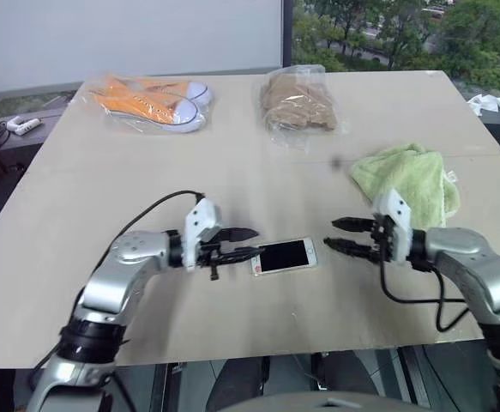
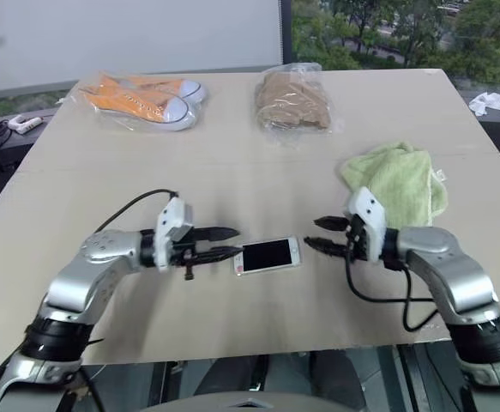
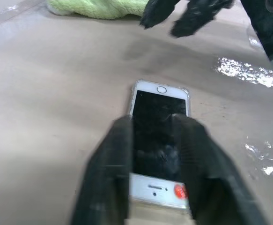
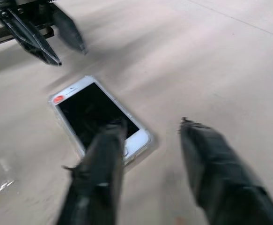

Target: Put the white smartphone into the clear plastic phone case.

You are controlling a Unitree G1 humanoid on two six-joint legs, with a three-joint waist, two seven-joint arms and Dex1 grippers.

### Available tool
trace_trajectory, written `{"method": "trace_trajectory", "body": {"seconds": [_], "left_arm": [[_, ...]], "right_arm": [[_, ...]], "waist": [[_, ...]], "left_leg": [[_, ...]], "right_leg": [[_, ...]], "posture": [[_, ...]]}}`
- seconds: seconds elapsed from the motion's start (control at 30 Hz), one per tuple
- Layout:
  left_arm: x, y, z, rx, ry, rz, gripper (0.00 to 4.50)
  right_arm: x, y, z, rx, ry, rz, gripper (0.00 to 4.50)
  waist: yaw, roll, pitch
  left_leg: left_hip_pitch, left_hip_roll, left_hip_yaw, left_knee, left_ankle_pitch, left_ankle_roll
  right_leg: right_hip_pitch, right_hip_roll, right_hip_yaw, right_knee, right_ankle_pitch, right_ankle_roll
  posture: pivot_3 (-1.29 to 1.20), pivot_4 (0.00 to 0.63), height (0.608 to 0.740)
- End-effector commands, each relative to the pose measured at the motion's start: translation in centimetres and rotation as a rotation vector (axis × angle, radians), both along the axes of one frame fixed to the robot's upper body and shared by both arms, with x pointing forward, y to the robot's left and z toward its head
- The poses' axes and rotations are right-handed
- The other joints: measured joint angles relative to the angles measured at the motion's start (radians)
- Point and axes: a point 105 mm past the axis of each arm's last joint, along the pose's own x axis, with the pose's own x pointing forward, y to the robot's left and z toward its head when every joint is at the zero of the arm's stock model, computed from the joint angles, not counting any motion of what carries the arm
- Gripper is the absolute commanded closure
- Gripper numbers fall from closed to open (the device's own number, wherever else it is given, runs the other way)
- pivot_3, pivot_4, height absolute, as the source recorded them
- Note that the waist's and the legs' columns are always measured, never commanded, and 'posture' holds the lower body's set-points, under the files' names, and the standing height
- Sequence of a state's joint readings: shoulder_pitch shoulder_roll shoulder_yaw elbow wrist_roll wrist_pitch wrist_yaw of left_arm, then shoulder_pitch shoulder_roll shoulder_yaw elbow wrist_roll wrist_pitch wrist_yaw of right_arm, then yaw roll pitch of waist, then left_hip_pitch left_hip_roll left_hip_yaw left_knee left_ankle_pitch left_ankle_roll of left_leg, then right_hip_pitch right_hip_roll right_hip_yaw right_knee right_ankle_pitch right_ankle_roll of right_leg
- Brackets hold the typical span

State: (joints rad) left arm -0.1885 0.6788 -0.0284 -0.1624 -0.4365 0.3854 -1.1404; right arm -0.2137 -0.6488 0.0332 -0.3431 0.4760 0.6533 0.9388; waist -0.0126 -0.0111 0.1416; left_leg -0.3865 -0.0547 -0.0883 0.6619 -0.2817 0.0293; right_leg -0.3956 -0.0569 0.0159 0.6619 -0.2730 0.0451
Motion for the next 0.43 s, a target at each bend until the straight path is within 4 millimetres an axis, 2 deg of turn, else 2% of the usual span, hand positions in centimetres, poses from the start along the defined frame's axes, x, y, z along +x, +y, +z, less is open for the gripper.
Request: {"method": "trace_trajectory", "body": {"seconds": [0.03, 0.07, 0.1, 0.13, 0.27, 0.43], "left_arm": [[-1.0, 3.2, 0.6, 0.031, -0.014, 0.082, 1.35], [-1.4, 4.2, 0.5, 0.044, -0.007, 0.108, 0.86], [-1.8, 5.2, 0.3, 0.069, -0.007, 0.136, 0.39], [-2.2, 6.0, 0.2, 0.085, -0.004, 0.155, 0.06], [-2.7, 7.8, -0.3, 0.159, -0.031, 0.216, 0.06], [-2.4, 9.1, -0.7, 0.228, -0.076, 0.275, 0.06]], "right_arm": [[-1.2, -2.6, 1.2, 0.013, -0.045, -0.016, 0.73], [-1.7, -3.7, 0.6, -0.015, -0.032, -0.024, 0.22], [-2.3, -4.7, 0.1, -0.047, -0.022, -0.032, 0.00], [-2.7, -5.6, -0.3, -0.070, -0.014, -0.040, 0.00], [-3.3, -7.8, -1.0, -0.099, -0.020, -0.091, 0.00], [-3.8, -9.5, -1.6, -0.119, 0.004, -0.121, 0.00]], "waist": [[0.000, 0.001, 0.001], [0.001, 0.001, 0.001], [0.002, 0.001, 0.001], [0.003, 0.001, 0.002], [0.008, 0.002, 0.003], [0.012, 0.002, 0.003]], "left_leg": [[0.000, 0.000, 0.000, 0.000, 0.000, 0.000], [0.000, 0.000, 0.000, -0.001, 0.000, 0.000], [0.000, 0.000, 0.001, -0.002, 0.000, 0.000], [0.000, 0.000, 0.001, -0.002, 0.000, 0.000], [0.002, 0.000, 0.001, -0.003, -0.002, 0.004], [0.003, 0.000, 0.001, -0.003, -0.003, 0.005]], "right_leg": [[0.000, 0.000, 0.000, 0.000, 0.000, 0.000], [0.000, 0.000, 0.000, -0.001, 0.000, 0.000], [0.000, 0.000, 0.001, -0.001, 0.000, 0.000], [0.000, 0.000, 0.000, -0.002, 0.000, 0.000], [0.002, -0.001, 0.000, -0.002, 0.000, 0.000], [0.004, -0.002, 0.000, -0.001, 0.000, 0.000]], "posture": [[0.00, 0.150, 0.740], [0.00, 0.150, 0.740], [0.00, 0.150, 0.740], [0.00, 0.150, 0.740], [0.00, 0.150, 0.740], [0.00, 0.150, 0.740]]}}
